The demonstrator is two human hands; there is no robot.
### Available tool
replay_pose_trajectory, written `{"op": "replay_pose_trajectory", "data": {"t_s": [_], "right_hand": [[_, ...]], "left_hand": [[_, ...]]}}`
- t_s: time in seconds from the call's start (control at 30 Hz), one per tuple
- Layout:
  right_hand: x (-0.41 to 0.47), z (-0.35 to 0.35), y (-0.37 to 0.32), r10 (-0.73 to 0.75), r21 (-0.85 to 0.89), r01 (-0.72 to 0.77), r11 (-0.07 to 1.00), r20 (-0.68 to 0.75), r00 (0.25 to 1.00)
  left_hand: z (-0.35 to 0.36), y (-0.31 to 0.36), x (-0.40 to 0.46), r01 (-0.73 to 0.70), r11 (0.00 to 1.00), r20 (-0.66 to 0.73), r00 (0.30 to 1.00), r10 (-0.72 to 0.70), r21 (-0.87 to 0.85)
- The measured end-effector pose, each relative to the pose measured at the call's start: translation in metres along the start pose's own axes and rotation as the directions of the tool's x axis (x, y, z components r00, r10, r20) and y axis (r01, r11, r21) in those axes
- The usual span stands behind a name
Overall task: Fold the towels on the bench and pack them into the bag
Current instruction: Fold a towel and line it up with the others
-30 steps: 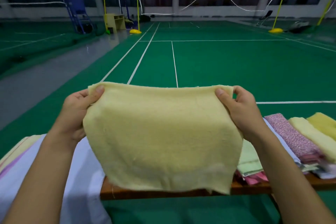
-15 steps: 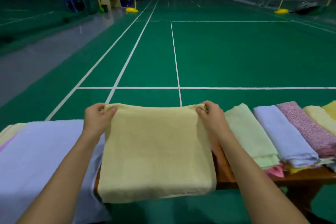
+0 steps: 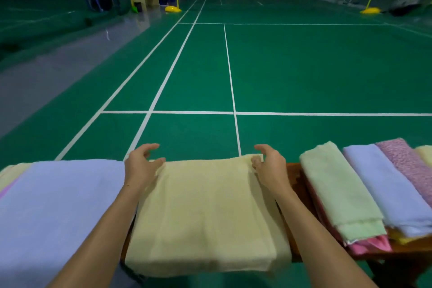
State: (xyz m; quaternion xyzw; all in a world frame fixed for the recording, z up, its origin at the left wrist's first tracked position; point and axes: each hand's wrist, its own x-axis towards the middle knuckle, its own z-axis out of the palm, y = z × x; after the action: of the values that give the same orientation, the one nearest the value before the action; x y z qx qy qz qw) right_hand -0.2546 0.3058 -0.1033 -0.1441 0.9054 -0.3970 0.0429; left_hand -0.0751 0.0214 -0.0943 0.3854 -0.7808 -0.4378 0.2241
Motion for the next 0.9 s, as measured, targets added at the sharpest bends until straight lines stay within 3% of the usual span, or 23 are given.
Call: {"op": "replay_pose_trajectory", "data": {"t_s": [0.1,0.2,0.3,0.43,0.63,0.77,0.9], "right_hand": [[-0.003,-0.011,0.006,-0.050,-0.012,0.052,0.999,0.101,0.994],[-0.017,-0.021,0.018,-0.091,-0.107,0.104,0.989,0.116,0.989],[-0.050,-0.037,0.023,-0.075,-0.184,0.104,0.977,0.157,0.985],[-0.103,-0.057,0.027,0.028,-0.348,0.053,0.936,0.225,0.974],[-0.131,-0.069,0.034,0.141,-0.401,-0.038,0.915,0.232,0.963],[-0.120,-0.073,0.043,0.159,-0.290,-0.073,0.954,0.285,0.945],[-0.105,-0.067,0.042,0.100,-0.199,-0.052,0.979,0.238,0.966]], "left_hand": [[-0.001,0.009,-0.010,-0.086,0.995,0.051,0.995,0.083,0.059],[0.007,0.021,-0.038,-0.257,0.961,0.131,0.961,0.243,0.098],[0.022,0.032,-0.079,-0.391,0.905,0.327,0.888,0.323,0.169],[0.047,0.039,-0.124,-0.559,0.691,0.520,0.799,0.302,0.458],[0.073,0.039,-0.133,-0.575,0.610,0.609,0.771,0.184,0.544],[0.083,0.044,-0.119,-0.586,0.599,0.613,0.766,0.191,0.546],[0.089,0.040,-0.103,-0.575,0.627,0.590,0.778,0.218,0.526]]}}
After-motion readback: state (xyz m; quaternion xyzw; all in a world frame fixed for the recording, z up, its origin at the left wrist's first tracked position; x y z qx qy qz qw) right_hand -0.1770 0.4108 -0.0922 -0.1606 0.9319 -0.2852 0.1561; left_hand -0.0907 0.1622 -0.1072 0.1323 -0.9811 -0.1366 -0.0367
